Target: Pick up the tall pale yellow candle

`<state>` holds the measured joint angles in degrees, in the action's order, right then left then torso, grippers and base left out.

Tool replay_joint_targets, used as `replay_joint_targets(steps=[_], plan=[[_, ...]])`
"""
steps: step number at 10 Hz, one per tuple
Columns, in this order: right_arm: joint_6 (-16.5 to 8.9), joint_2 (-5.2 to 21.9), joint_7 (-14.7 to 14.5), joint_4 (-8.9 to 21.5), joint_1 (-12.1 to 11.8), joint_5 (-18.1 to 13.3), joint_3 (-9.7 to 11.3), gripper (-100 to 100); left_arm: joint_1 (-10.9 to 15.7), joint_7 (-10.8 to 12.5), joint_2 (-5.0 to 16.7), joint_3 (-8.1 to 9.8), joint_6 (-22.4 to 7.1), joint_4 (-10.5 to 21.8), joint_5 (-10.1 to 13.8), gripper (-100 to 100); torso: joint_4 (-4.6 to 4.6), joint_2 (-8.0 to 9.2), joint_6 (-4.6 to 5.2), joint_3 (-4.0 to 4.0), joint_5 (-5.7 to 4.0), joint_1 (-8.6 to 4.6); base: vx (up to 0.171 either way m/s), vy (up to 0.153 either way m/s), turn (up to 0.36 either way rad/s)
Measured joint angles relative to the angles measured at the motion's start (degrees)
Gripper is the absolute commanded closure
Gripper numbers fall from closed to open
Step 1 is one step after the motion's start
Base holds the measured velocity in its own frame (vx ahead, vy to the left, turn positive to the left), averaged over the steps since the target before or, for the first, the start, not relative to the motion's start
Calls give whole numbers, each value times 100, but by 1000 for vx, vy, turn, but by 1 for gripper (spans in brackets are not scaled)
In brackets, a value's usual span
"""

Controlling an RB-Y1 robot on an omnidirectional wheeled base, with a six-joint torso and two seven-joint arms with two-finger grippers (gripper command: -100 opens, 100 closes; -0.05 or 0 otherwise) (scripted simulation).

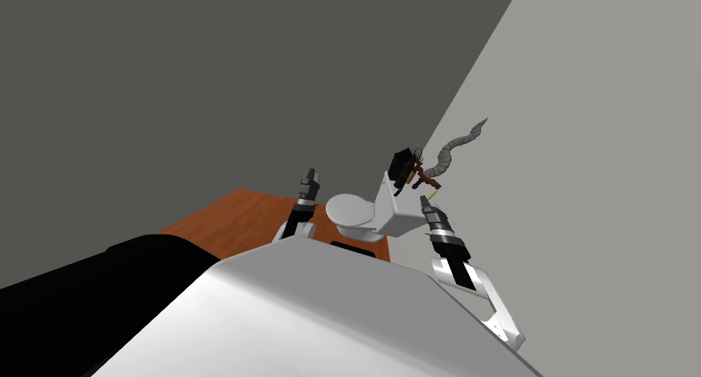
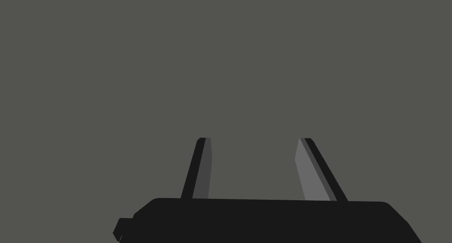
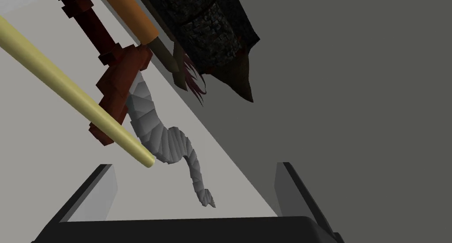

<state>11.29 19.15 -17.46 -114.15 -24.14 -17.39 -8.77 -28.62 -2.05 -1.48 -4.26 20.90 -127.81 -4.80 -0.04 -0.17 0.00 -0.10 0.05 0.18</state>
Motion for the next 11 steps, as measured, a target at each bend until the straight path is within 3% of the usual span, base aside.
replay_joint_targets(steps=[8, 9, 11], plan=[[-380, 784, -604, 880, 220, -625, -422, -100, 0, 0, 0, 0, 0, 0, 0, 0, 0, 0, 0, 0, 1, 3, 43, 65, -10], [-519, 942, -688, 898, 192, -725, -479, -100, 0, 0, 0, 0, 0, 0, 0, 0, 0, -4, 1, -2, 2, 7, 48, 56, -11], [-600, 996, -832, 1078, 262, -859, -526, -100, 0, 0, 0, 0, 0, 0, 0, 0, 1, 3, 0, 2, -1, -4, 28, 44, -2]])
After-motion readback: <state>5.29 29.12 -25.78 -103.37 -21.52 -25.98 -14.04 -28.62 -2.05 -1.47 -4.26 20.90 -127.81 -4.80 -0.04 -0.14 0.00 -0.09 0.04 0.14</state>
